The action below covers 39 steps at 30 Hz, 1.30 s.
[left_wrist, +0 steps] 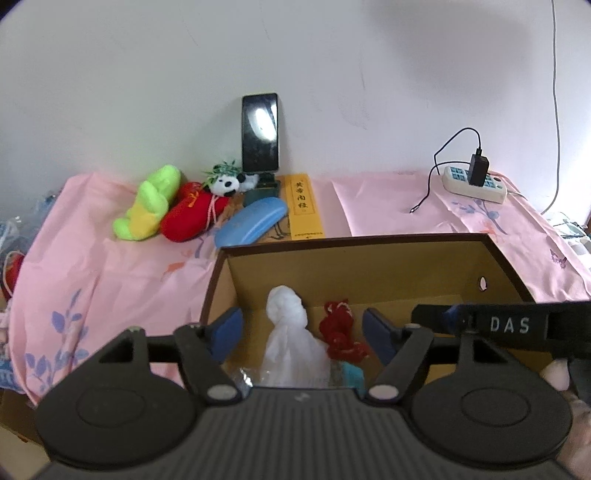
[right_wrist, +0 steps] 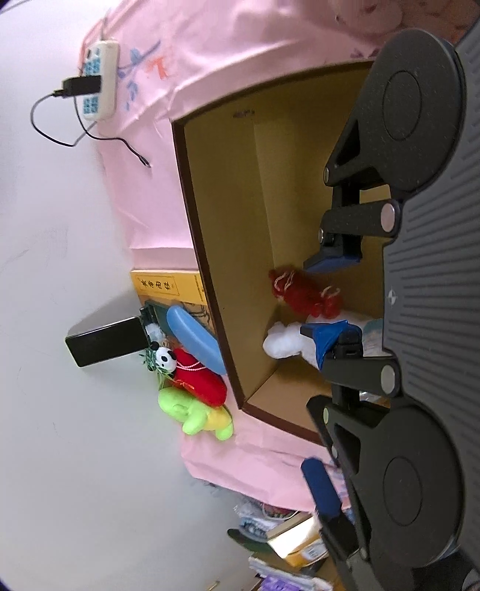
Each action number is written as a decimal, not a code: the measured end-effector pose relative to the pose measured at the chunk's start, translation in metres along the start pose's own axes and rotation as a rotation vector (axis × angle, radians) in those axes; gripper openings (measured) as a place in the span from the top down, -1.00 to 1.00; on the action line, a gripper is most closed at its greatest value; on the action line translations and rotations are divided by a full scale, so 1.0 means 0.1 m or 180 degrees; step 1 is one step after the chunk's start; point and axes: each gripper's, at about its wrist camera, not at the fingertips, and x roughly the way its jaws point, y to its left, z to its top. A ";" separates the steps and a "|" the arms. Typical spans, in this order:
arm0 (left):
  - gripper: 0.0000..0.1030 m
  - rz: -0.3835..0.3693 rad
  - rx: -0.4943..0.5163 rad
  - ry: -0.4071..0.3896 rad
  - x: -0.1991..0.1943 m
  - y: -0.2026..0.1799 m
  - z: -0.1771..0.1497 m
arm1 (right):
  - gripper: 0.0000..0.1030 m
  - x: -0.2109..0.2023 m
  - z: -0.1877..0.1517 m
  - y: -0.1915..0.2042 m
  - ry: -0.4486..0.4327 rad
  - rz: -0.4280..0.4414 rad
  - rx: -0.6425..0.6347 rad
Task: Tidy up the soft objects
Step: 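Open the right gripper to release the red plush and withdraw, then move the right gripper down to the green plush toy beside the box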
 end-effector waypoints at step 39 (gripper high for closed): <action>-0.81 -0.0531 0.0120 0.0331 -0.59 -0.29 -0.98 | 0.74 -0.85 -0.70 -0.28 0.0151 0.0022 -0.0367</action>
